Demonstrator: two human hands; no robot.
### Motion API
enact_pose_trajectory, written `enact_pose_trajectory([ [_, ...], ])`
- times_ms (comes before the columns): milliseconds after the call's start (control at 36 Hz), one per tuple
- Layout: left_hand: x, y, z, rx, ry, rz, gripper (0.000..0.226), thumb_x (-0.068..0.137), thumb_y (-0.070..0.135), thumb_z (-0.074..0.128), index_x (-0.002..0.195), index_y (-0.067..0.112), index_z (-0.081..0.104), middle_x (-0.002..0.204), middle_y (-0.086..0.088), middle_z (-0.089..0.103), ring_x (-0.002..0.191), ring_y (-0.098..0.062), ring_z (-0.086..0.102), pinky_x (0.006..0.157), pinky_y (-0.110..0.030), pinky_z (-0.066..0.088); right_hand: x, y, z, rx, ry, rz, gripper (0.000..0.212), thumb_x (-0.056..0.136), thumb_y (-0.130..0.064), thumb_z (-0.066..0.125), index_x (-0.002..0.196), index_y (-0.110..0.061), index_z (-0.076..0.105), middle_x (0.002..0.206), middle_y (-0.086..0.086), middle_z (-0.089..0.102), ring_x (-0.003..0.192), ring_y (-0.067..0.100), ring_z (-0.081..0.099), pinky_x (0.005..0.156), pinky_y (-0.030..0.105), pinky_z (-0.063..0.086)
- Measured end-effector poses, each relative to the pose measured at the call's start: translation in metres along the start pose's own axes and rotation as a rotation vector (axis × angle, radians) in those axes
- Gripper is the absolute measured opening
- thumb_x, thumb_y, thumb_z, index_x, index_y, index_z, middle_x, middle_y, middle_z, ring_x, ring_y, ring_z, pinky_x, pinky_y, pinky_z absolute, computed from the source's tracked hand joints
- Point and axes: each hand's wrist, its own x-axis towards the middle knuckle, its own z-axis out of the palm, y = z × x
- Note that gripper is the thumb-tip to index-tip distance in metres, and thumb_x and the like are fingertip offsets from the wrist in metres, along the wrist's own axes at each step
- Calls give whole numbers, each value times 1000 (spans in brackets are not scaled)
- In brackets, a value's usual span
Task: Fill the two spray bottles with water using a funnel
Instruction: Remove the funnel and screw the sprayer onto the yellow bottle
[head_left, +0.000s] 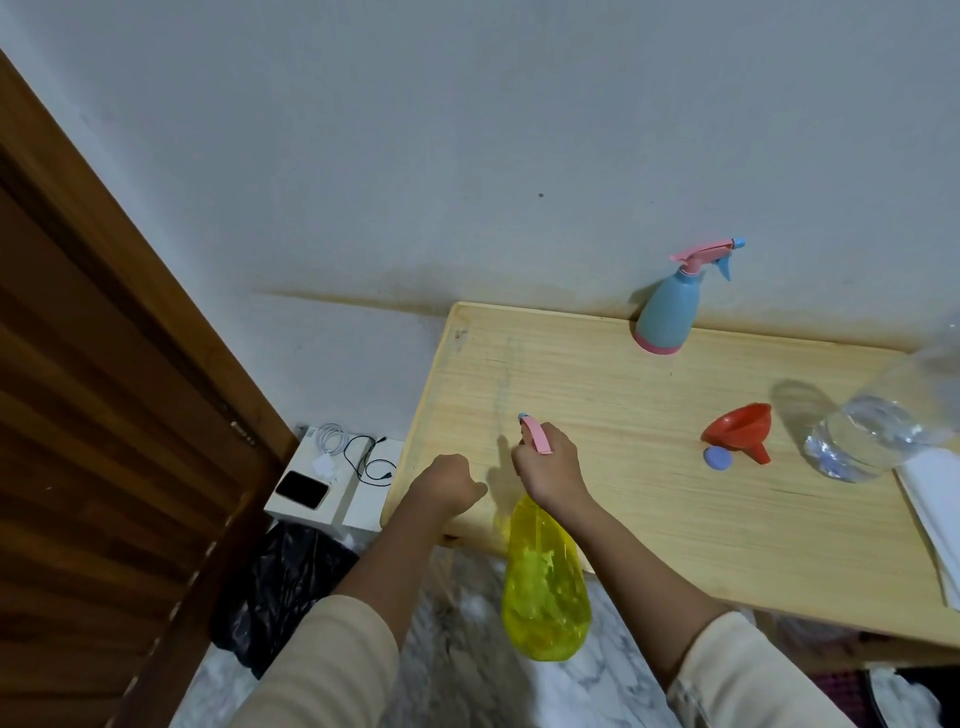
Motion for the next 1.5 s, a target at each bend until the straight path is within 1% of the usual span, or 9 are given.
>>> enact_pose_trajectory([
  [83,2,1,0,3,20,12,33,92,31,50,68,12,37,71,0,35,59,-14,34,49,-26,25,2,2,2,-29,26,-3,28,80,-2,44,104,3,56,73,2,44,65,17,41,53,24,31],
  [278,0,23,-13,-221,97,198,25,89,19,54,99,-4,59,94,-20,54,75,-22,48,61,-27,33,16,-13,-22,31,207,-178,16,78,0,52,94,0,49,83,16,53,74,29,47,59,31,35],
  [417,6,62,-40,-519,124,455,14,91,11,58,102,6,64,80,8,56,70,2,52,69,-8,40,54,-40,-54,-38,391,-410,27,75,-6,53,100,-3,46,90,5,39,82,19,37,63,17,28],
  [528,25,92,-54,-635,126,557,31,84,5,57,115,4,59,94,2,60,74,15,56,72,-3,40,97,-54,-77,-79,489,-477,40,73,-8,54,109,3,42,99,4,34,91,19,36,77,22,29],
  [694,90,137,-46,-601,221,569,86,60,30,67,139,13,39,123,0,48,116,-15,49,96,-25,41,174,-55,-101,-103,562,-451,51,79,-18,71,112,4,39,107,11,36,105,29,41,86,29,35],
  [917,159,196,-62,-614,447,573,49,63,42,73,106,21,58,84,16,58,82,-9,57,70,-17,45,247,-44,-120,-161,513,-417,68,74,-30,76,118,4,37,113,13,37,106,24,36,90,25,29],
  [972,175,197,-67,-640,414,555,56,60,38,75,111,31,54,92,17,59,88,0,55,73,-7,41,260,-41,-130,-166,477,-399,68,70,-26,79,116,4,38,108,10,35,102,21,35,88,27,31],
  [1139,221,190,-79,-652,266,458,71,56,21,86,116,40,53,115,0,62,106,-22,60,85,-36,51,277,-31,-143,-280,564,-673,41,66,-10,75,95,3,49,85,17,49,76,30,48,66,32,41],
  [1500,231,200,-79,-710,293,517,66,62,12,85,107,46,51,116,10,55,108,-14,54,88,-31,48,276,-25,-145,-83,584,-428,48,72,-23,77,107,-3,52,99,9,52,88,15,44,75,22,35],
])
